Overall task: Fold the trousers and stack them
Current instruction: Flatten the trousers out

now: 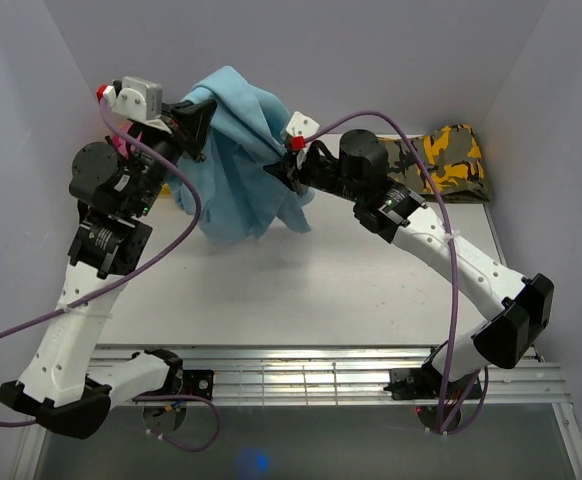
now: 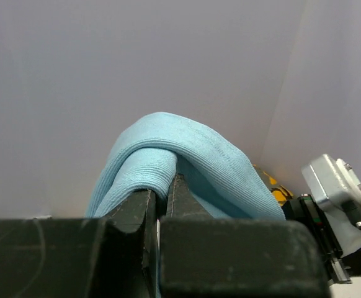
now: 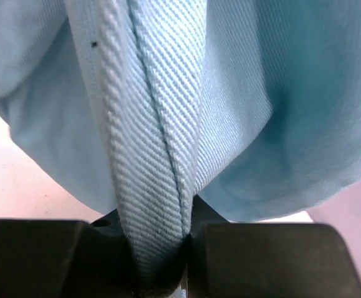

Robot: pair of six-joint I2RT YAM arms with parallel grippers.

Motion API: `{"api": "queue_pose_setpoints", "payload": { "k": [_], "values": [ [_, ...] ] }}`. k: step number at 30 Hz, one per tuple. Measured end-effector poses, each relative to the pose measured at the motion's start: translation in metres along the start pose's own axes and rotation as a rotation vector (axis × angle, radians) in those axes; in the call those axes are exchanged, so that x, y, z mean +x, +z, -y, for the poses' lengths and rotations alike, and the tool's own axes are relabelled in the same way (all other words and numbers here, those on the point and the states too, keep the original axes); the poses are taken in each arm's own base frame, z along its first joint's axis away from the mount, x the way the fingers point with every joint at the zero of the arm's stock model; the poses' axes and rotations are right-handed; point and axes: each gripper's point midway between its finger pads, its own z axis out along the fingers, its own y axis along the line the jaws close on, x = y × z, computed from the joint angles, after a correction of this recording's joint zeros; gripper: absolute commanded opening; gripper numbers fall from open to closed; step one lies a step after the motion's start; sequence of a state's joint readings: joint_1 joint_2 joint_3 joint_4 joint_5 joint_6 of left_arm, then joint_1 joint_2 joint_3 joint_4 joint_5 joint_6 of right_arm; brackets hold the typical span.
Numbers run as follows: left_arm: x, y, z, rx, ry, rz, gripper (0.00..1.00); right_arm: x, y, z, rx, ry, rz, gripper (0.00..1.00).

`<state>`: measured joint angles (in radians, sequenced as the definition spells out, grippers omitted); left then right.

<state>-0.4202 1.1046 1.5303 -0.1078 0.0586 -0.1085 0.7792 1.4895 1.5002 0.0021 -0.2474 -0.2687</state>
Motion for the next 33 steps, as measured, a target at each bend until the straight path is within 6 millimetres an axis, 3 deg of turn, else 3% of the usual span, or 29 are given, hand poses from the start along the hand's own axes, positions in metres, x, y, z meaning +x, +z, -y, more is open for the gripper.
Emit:
{"api": "queue_pose_setpoints", "payload": {
  "k": [3, 5, 6, 8, 9, 12, 13, 15, 16, 19, 20, 22, 23, 24, 25, 29, 31, 33],
  "values": [
    [-0.008, -0.013, -0.001, 0.001, 0.063, 0.013, 0.0, -0.01, -0.002, -0.006, -0.042, -0.063, 0.015, 0.08],
    [0.007, -0.019, -0.001, 0.009, 0.07, -0.017, 0.01, 0.001, -0.007, -0.007, -0.056, -0.102, -0.025, 0.08],
    [0.019, -0.022, 0.0, 0.018, 0.064, -0.045, 0.07, 0.01, -0.012, -0.007, -0.062, -0.116, -0.055, 0.08],
    [0.055, -0.028, 0.007, 0.064, 0.033, -0.118, 0.34, 0.037, -0.03, -0.001, -0.066, -0.145, -0.142, 0.08],
    [0.079, -0.032, 0.013, 0.105, 0.01, -0.168, 0.59, 0.052, -0.044, 0.007, -0.06, -0.159, -0.191, 0.08],
    [0.146, -0.047, 0.032, 0.213, -0.087, -0.318, 0.81, 0.094, -0.104, 0.048, 0.01, -0.219, -0.347, 0.08],
    [0.166, -0.053, 0.035, 0.236, -0.124, -0.366, 0.82, 0.108, -0.136, 0.07, 0.069, -0.25, -0.423, 0.08],
    [0.185, -0.062, 0.041, 0.269, -0.184, -0.428, 0.94, 0.131, -0.194, 0.101, 0.161, -0.304, -0.561, 0.08],
    [0.192, -0.065, 0.046, 0.302, -0.214, -0.458, 0.98, 0.143, -0.222, 0.107, 0.185, -0.324, -0.634, 0.08],
    [0.201, -0.076, 0.068, 0.438, -0.28, -0.535, 0.98, 0.165, -0.272, 0.103, 0.159, -0.381, -0.773, 0.08],
    [0.205, -0.08, 0.072, 0.466, -0.288, -0.565, 0.98, 0.173, -0.284, 0.099, 0.134, -0.397, -0.814, 0.13],
    [0.21, -0.085, 0.078, 0.512, -0.294, -0.628, 0.98, 0.193, -0.299, 0.088, 0.073, -0.42, -0.878, 0.35],
    [0.212, -0.086, 0.076, 0.519, -0.284, -0.656, 0.98, 0.203, -0.303, 0.081, 0.037, -0.418, -0.902, 0.65],
    [0.215, -0.086, 0.072, 0.513, -0.273, -0.689, 0.98, 0.217, -0.307, 0.072, -0.025, -0.432, -0.935, 0.88],
    [0.218, -0.086, 0.066, 0.504, -0.263, -0.705, 0.98, 0.23, -0.312, 0.063, -0.083, -0.442, -0.962, 0.98],
    [0.244, -0.096, 0.014, 0.378, -0.218, -0.81, 0.98, 0.276, -0.335, 0.022, -0.271, -0.392, -1.066, 0.97],
    [0.266, -0.104, -0.014, 0.319, -0.179, -0.871, 0.98, 0.281, -0.341, 0.016, -0.297, -0.375, -1.086, 0.99],
    [0.292, -0.119, -0.025, 0.319, -0.144, -0.939, 0.94, 0.28, -0.342, 0.016, -0.295, -0.366, -1.09, 1.0]
  ]
}}
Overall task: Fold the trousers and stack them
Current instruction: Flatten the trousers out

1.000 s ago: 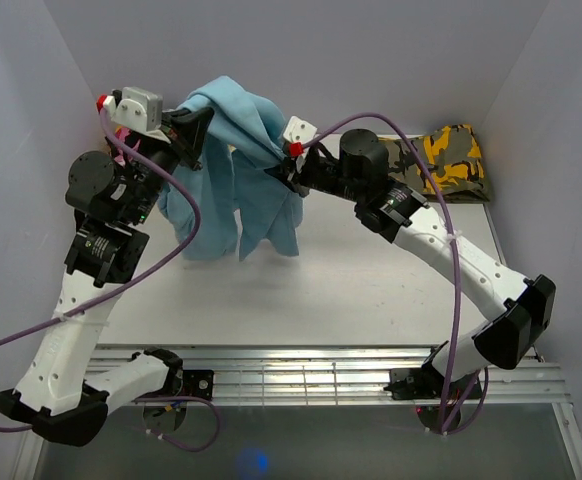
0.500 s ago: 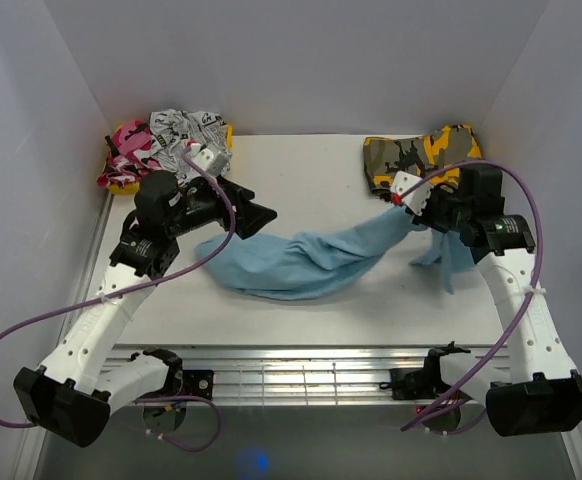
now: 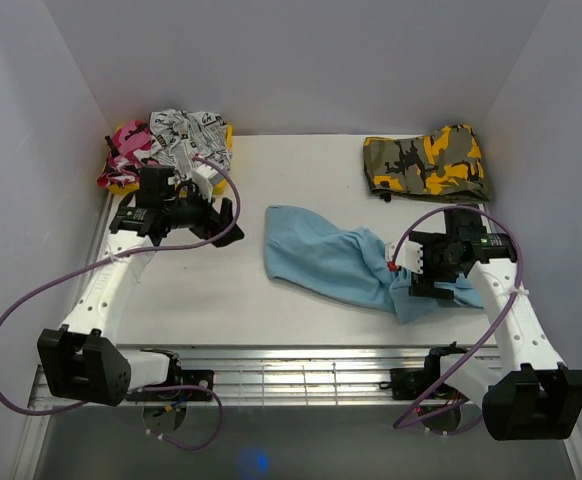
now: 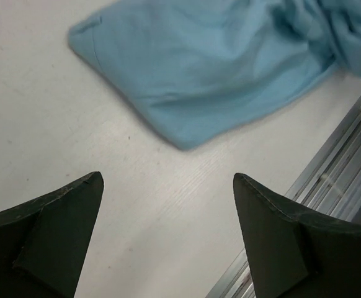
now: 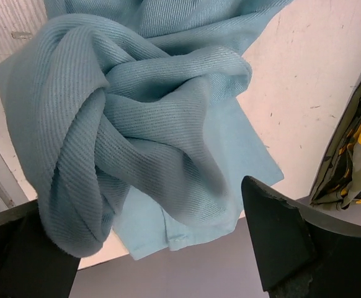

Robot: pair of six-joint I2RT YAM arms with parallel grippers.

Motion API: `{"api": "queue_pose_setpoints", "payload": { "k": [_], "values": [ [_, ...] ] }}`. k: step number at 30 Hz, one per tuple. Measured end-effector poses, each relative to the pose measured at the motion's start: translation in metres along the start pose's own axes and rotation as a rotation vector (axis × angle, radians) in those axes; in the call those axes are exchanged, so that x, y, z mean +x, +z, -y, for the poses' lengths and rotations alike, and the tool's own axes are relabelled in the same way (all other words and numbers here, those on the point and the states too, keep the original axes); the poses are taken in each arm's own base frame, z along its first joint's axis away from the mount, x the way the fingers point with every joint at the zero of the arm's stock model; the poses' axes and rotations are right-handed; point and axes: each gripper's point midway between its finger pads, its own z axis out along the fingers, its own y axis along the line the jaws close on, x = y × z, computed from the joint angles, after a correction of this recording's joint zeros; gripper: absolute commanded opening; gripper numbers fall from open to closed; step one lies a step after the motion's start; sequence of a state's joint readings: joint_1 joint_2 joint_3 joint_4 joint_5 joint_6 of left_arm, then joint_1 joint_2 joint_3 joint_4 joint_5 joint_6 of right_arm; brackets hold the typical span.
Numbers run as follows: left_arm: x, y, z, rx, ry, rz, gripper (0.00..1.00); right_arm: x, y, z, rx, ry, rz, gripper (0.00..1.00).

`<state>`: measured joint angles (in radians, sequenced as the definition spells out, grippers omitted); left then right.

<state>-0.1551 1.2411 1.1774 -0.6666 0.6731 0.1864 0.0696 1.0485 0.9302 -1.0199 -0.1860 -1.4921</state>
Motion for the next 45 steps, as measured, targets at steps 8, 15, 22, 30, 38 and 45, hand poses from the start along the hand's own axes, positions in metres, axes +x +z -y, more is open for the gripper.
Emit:
{"api": "queue_pose_setpoints", "payload": {
  "k": [8, 15, 22, 30, 38, 45],
  "values": [
    [0.121, 0.052, -0.019, 0.096, 0.119, -0.292, 0.94, 0.009, -0.008, -0.004, -0.048, 0.145, -0.003, 0.95],
    [0.163, 0.1, -0.002, 0.163, 0.29, -0.301, 0.98, 0.031, -0.008, -0.013, -0.068, 0.329, -0.022, 0.96],
    [0.16, 0.152, -0.013, 0.11, 0.314, -0.236, 0.95, 0.045, -0.001, -0.012, -0.072, 0.45, -0.033, 0.95],
    [0.126, 0.168, -0.019, 0.055, 0.282, -0.082, 0.08, 0.065, 0.009, 0.01, -0.07, 0.585, -0.037, 0.61],
    [0.04, 0.106, -0.023, -0.045, 0.377, 0.085, 0.0, 0.073, -0.001, 0.038, 0.016, 0.619, -0.021, 0.59],
    [-0.036, 0.042, -0.025, -0.169, 0.608, 0.078, 0.0, 0.071, 0.001, 0.042, 0.026, 0.623, 0.009, 0.57]
  ]
}}
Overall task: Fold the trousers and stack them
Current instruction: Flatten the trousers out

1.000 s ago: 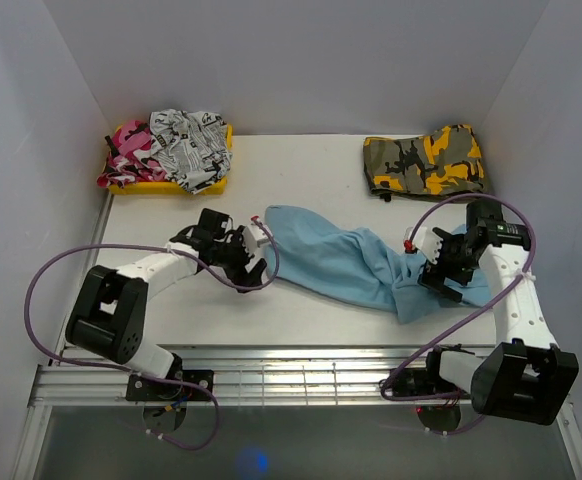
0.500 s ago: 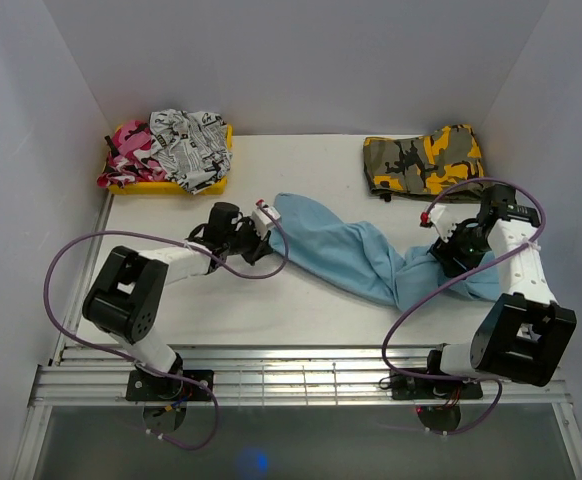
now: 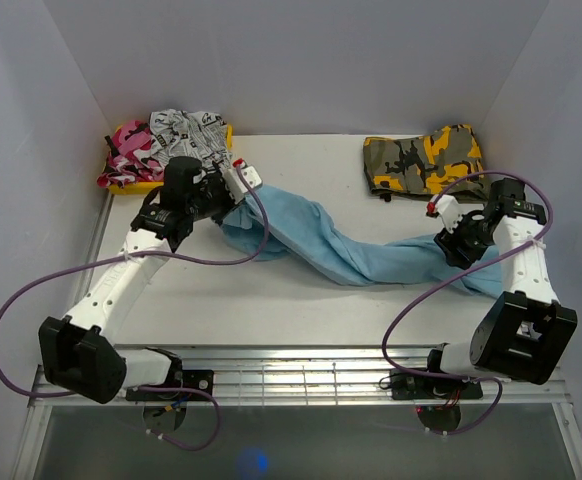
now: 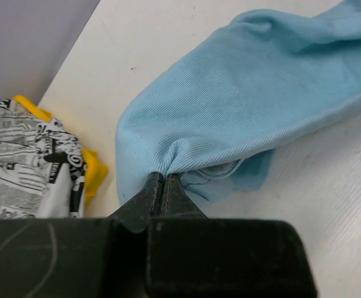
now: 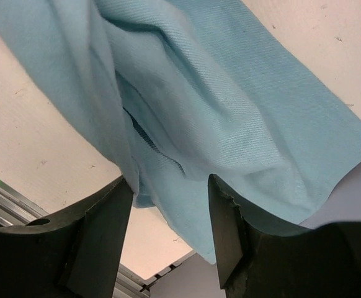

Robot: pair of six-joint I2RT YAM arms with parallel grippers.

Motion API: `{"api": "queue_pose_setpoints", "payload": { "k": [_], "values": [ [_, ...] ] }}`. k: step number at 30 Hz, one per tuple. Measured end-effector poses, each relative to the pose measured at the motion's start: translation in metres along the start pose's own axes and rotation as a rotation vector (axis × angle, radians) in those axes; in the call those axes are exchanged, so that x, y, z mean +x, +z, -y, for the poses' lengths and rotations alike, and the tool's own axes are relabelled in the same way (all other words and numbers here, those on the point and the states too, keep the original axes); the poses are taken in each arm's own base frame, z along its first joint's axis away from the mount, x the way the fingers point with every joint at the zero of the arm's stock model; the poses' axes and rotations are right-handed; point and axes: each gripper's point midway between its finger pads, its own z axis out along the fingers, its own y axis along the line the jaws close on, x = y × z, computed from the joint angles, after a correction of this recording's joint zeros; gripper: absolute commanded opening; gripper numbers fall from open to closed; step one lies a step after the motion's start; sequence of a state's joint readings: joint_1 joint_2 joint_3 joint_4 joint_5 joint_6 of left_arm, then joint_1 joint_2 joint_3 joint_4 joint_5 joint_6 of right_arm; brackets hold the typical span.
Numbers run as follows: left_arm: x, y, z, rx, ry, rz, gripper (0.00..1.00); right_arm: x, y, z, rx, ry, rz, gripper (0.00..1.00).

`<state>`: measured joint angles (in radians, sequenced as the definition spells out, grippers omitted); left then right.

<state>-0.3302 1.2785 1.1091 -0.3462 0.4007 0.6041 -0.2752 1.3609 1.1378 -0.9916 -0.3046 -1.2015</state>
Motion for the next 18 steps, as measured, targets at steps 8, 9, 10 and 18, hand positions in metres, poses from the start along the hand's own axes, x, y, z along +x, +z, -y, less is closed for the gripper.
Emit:
{"api": "queue_pose_setpoints", "payload": {
  "k": [8, 9, 10, 18],
  "values": [
    [0.034, -0.01, 0.085, 0.313, 0.191, -0.255, 0.0, -0.002, -0.003, 0.004, 0.012, 0.006, 0.011, 0.42],
    [0.052, -0.011, 0.104, 0.386, 0.19, -0.312, 0.0, -0.001, -0.003, 0.004, 0.014, 0.006, 0.011, 0.38],
    [0.067, -0.013, 0.117, 0.436, 0.181, -0.361, 0.0, -0.001, -0.004, 0.005, 0.015, 0.007, 0.01, 0.36],
    [0.116, -0.043, 0.141, 0.537, 0.095, -0.522, 0.0, 0.012, -0.013, 0.023, 0.066, 0.009, -0.039, 0.34]
  ]
}}
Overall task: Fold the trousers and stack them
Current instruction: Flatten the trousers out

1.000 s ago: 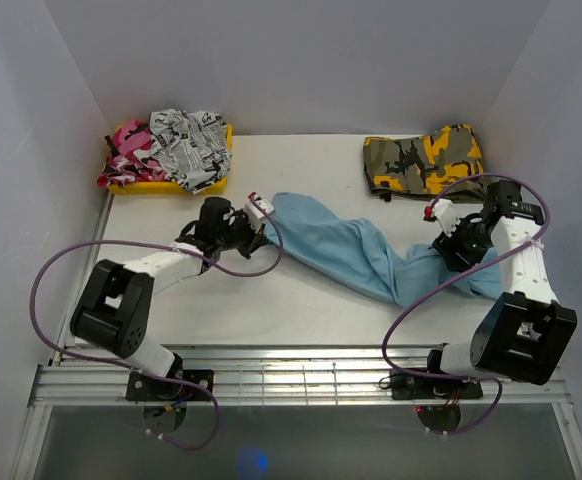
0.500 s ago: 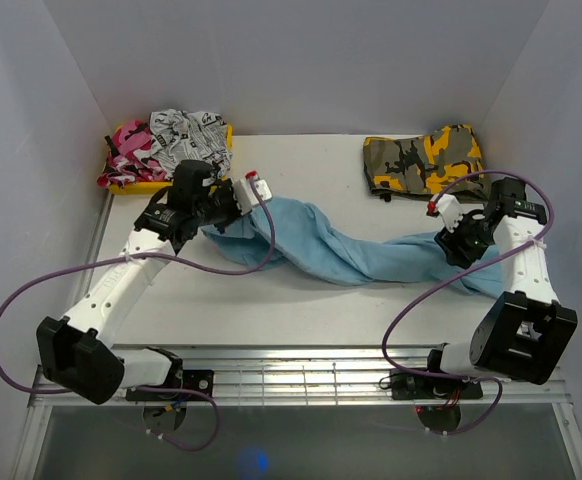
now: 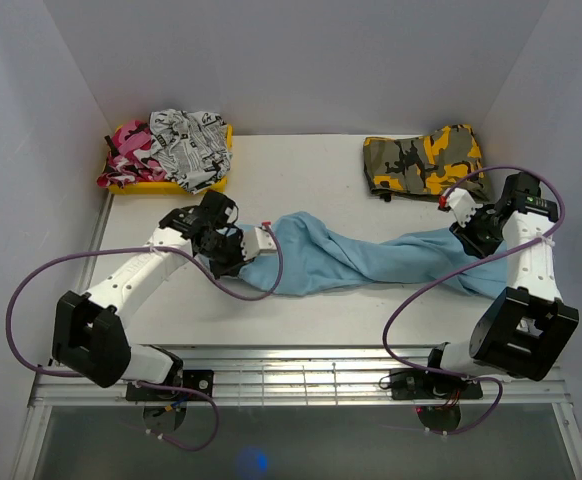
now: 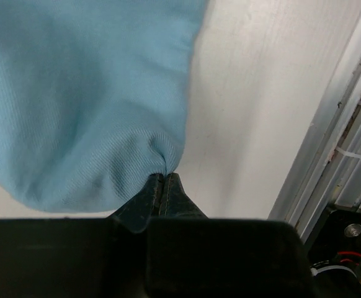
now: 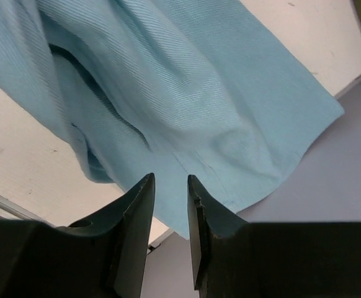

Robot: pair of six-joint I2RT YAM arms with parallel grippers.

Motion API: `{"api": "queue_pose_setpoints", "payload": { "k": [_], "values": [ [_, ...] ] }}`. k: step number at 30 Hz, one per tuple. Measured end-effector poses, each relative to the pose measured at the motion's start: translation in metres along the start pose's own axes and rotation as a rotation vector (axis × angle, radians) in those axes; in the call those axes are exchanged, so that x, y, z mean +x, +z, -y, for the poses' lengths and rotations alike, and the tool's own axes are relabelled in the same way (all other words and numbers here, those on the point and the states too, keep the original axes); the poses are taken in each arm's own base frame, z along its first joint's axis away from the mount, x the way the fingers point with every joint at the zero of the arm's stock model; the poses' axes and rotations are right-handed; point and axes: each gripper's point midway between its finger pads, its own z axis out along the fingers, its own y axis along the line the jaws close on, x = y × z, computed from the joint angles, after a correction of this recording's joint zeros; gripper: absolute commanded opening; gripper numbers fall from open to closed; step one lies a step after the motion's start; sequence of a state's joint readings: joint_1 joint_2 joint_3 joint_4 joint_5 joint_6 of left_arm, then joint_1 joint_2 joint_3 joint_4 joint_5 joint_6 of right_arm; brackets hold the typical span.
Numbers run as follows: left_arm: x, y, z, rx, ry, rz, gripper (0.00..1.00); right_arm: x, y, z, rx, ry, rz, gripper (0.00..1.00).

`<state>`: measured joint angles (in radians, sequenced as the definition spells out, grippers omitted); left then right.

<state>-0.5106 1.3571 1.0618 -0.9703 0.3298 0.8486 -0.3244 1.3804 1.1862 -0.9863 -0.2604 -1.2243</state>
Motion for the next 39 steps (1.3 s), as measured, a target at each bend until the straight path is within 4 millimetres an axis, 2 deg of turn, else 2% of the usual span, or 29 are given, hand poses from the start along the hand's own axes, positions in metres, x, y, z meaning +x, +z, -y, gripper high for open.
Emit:
{"api": "queue_pose_setpoints", "payload": {
  "k": [3, 5, 6, 8, 9, 10, 12, 14, 18, 22, 24, 29, 33, 35, 37, 38, 39],
  "values": [
    [0.004, -0.017, -0.035, -0.052, -0.112, 0.008, 0.0, 0.001, -0.006, 0.011, 0.035, -0.012, 0.001, 0.4],
    [0.004, -0.03, -0.08, -0.088, -0.223, 0.025, 0.0, 0.002, -0.009, 0.011, 0.04, -0.034, 0.001, 0.46],
    [0.008, -0.034, -0.107, -0.118, -0.277, 0.034, 0.0, 0.002, -0.01, 0.01, 0.04, -0.049, 0.002, 0.55],
    [0.021, -0.038, -0.146, -0.152, -0.376, 0.049, 0.0, 0.003, -0.012, 0.004, 0.035, -0.074, 0.0, 0.62],
    [0.032, -0.039, -0.159, -0.163, -0.42, 0.05, 0.0, 0.004, -0.012, 0.0, 0.029, -0.085, 0.0, 0.73],
    [0.044, -0.038, -0.168, -0.168, -0.466, 0.044, 0.0, 0.006, -0.012, -0.006, 0.012, -0.088, -0.003, 0.78],
    [0.066, -0.036, -0.171, -0.159, -0.538, 0.013, 0.0, 0.011, -0.01, -0.02, -0.033, -0.092, -0.007, 0.95],
    [0.078, -0.035, -0.168, -0.151, -0.579, -0.012, 0.0, 0.017, -0.002, -0.034, -0.076, -0.097, -0.008, 0.91],
    [0.084, -0.037, -0.166, -0.161, -0.595, -0.027, 0.0, 0.038, 0.019, -0.07, -0.151, -0.114, -0.018, 0.93],
    [0.1, -0.035, -0.159, -0.155, -0.633, -0.056, 0.0, 0.058, 0.035, -0.094, -0.18, -0.169, -0.022, 0.93],
    [0.113, -0.034, -0.155, -0.149, -0.669, -0.065, 0.0, 0.065, 0.038, -0.096, -0.176, -0.186, -0.02, 0.92],
    [0.14, -0.035, -0.137, -0.135, -0.744, -0.09, 0.0, 0.065, 0.048, -0.071, -0.07, -0.245, 0.019, 0.9],
    [0.14, -0.037, -0.134, -0.141, -0.754, -0.087, 0.0, 0.066, 0.062, -0.073, -0.076, -0.279, 0.045, 0.91],
    [0.138, -0.038, -0.135, -0.145, -0.759, -0.082, 0.0, 0.068, 0.071, -0.078, -0.11, -0.279, 0.054, 0.98],
    [0.137, -0.038, -0.135, -0.147, -0.765, -0.078, 0.0, 0.071, 0.078, -0.08, -0.123, -0.282, 0.052, 0.72],
    [0.137, -0.038, -0.135, -0.148, -0.767, -0.075, 0.0, 0.073, 0.081, -0.081, -0.127, -0.282, 0.049, 0.4],
    [0.137, -0.038, -0.135, -0.149, -0.769, -0.074, 0.0, 0.074, 0.083, -0.081, -0.133, -0.272, 0.047, 0.27]
  ]
}}
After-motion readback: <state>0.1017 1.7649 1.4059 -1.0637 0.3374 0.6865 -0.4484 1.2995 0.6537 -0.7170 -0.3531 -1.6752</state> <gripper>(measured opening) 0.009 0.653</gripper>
